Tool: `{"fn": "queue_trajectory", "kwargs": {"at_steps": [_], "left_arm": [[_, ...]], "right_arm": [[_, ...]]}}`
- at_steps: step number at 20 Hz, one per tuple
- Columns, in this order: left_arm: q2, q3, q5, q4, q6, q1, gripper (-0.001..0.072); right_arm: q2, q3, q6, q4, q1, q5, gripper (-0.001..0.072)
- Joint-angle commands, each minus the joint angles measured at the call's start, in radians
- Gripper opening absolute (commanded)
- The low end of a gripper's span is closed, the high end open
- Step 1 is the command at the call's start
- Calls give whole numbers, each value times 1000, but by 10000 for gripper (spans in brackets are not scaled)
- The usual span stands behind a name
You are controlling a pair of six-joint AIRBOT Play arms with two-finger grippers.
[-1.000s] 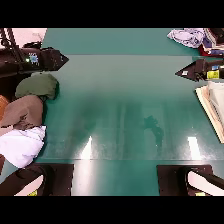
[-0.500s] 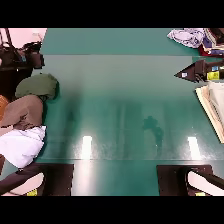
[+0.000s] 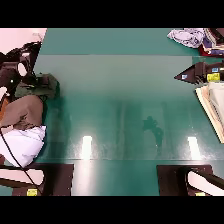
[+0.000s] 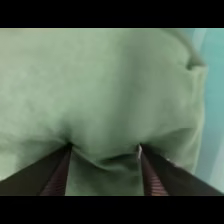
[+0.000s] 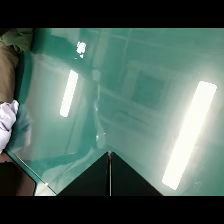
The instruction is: Fold the shirts.
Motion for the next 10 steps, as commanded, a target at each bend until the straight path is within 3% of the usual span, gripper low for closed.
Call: {"fn": "queue_trajectory", "kwargs": {"at_steps": [1,2,3,6,10], "left_arm": [[-45,8,-1,2,0,11,434],[-45,24,-26,2,0,11,185],[-45,53,-64,2,0,11,32],[13,161,-151,-6,0,3,24],[271,315,-141,-1,20,-66,23]], "right_arm": [[0,0,0,0,0,-2,18],[0,0,0,0,0,-8,18],[0,0,0,1,0,-17,18],[0,20,1,2,0,-38,18],[0,181,1,2,0,-55,18]]}}
